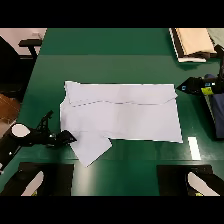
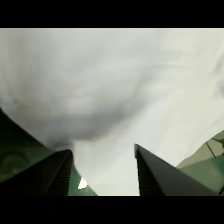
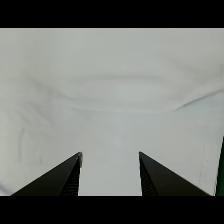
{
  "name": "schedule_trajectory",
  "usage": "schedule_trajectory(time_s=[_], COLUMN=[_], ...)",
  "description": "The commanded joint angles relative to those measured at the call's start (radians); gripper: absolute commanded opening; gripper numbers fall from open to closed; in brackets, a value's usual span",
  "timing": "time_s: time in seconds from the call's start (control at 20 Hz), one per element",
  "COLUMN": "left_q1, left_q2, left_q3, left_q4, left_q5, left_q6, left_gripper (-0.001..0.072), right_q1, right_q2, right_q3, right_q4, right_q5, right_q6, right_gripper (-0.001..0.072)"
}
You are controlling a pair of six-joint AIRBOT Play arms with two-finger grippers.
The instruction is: Fold the shirts.
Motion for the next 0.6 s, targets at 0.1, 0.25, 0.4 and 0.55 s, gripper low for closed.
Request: schedule_trajectory(time_s=[0.1, 0.25, 0.4, 0.55], left_q1=[0.001, 0.001, 0.001, 0.001], left_q2=[0.002, 0.008, 0.081, 0.109], left_q3=[-0.011, 0.009, 0.077, 0.154], left_q4=[-0.097, -0.145, -0.071, -0.027], left_q5=[0.03, -0.036, -0.082, -0.113], left_q6=[0.093, 0.135, 0.112, 0.104], left_gripper=[0.0025, 0.0024, 0.0024, 0.0025], right_q1=[-0.014, -0.087, -0.208, -0.36], right_q2=[0.001, 0.001, 0.024, 0.039], right_q3=[0.0, -0.002, -0.089, -0.304], right_q4=[-0.003, -0.094, -0.198, -0.208], right_q5=[0.048, 0.17, 0.272, 0.255], right_q6=[0.0, -0.022, -0.021, -0.022], right_gripper=[0.0411, 0.0411, 0.0411, 0.0506])
